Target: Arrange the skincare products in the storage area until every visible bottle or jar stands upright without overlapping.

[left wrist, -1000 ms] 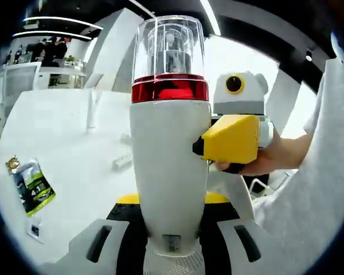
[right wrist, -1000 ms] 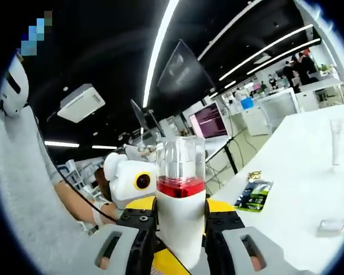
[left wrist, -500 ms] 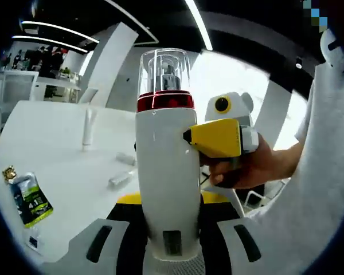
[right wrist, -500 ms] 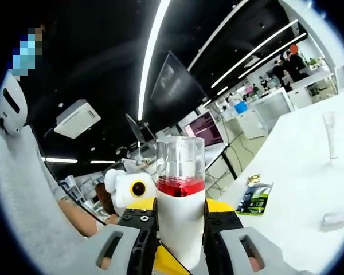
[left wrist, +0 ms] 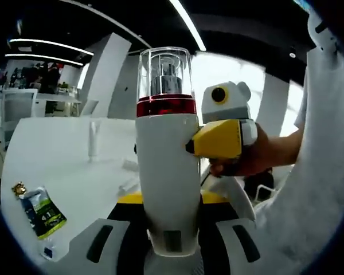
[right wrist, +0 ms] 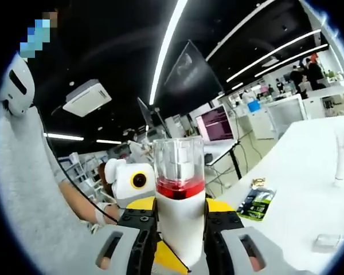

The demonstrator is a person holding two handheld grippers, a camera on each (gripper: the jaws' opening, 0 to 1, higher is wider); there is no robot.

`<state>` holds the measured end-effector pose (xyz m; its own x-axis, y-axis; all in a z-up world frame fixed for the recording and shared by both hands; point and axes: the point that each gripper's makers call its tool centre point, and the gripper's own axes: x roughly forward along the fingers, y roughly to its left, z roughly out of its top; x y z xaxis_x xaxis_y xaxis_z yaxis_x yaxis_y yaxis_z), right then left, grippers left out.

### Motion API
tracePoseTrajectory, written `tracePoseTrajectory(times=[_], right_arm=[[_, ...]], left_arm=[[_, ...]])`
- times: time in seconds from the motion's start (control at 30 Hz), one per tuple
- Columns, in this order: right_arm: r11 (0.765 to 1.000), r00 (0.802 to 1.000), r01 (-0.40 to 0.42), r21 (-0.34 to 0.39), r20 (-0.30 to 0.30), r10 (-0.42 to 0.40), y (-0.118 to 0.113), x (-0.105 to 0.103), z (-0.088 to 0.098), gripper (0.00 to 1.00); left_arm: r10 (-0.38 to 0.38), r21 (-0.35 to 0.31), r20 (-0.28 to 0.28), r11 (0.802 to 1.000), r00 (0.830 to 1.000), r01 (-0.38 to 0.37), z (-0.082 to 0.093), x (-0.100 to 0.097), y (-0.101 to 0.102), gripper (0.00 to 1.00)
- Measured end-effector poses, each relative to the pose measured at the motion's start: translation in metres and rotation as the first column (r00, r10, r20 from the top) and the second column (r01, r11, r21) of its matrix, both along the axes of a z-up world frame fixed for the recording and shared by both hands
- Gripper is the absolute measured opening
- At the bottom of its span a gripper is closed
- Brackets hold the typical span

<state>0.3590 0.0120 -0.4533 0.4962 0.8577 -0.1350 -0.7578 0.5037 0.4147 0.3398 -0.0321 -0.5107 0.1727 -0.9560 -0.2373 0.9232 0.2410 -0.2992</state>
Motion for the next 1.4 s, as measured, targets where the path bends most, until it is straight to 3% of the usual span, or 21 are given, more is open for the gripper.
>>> tracePoseTrajectory(times=[0.4, 0.53, 0.77, 0.9, 1.0, 1.1, 1.4], right_arm=[[0.993, 0.993, 0.117, 0.035, -0.016, -0.117, 0.006, 0.011, -0.004, 0.28], [0.988, 0.987, 0.154, -0.018, -0.038, -0.155, 0.007, 0.017, -0.012, 0.28], [0.969, 0.972, 0.231, -0.084, -0.015, -0.233, 0.010, 0.026, -0.016, 0.27], [0.959, 0.970, 0.238, -0.153, -0.011, -0.242, 0.008, 0.028, -0.023, 0.26], [0.956, 0.968, 0.247, -0.159, -0.005, -0.251, 0.006, 0.029, -0.024, 0.24], [0.954, 0.968, 0.248, -0.166, 0.008, -0.250, 0.004, 0.033, -0.020, 0.24], [0.960, 0.973, 0.230, -0.159, 0.005, -0.232, -0.005, 0.044, -0.014, 0.24]], left_arm=[[0.071, 0.043, 0.025, 0.996, 0.997, -0.072, -0.005, 0.012, 0.009, 0.29], [0.100, 0.093, 0.038, 0.990, 0.994, -0.103, -0.013, 0.016, 0.010, 0.29], [0.141, 0.094, 0.034, 0.985, 0.989, -0.144, -0.012, 0.023, 0.013, 0.29], [0.163, 0.140, 0.072, 0.975, 0.984, -0.172, -0.019, 0.027, 0.013, 0.29], [0.195, 0.152, 0.094, 0.966, 0.976, -0.208, -0.021, 0.031, 0.012, 0.29], [0.228, 0.136, 0.188, 0.957, 0.955, -0.255, -0.015, 0.038, 0.012, 0.31], [0.255, 0.092, 0.214, 0.956, 0.943, -0.279, -0.008, 0.045, 0.012, 0.31]])
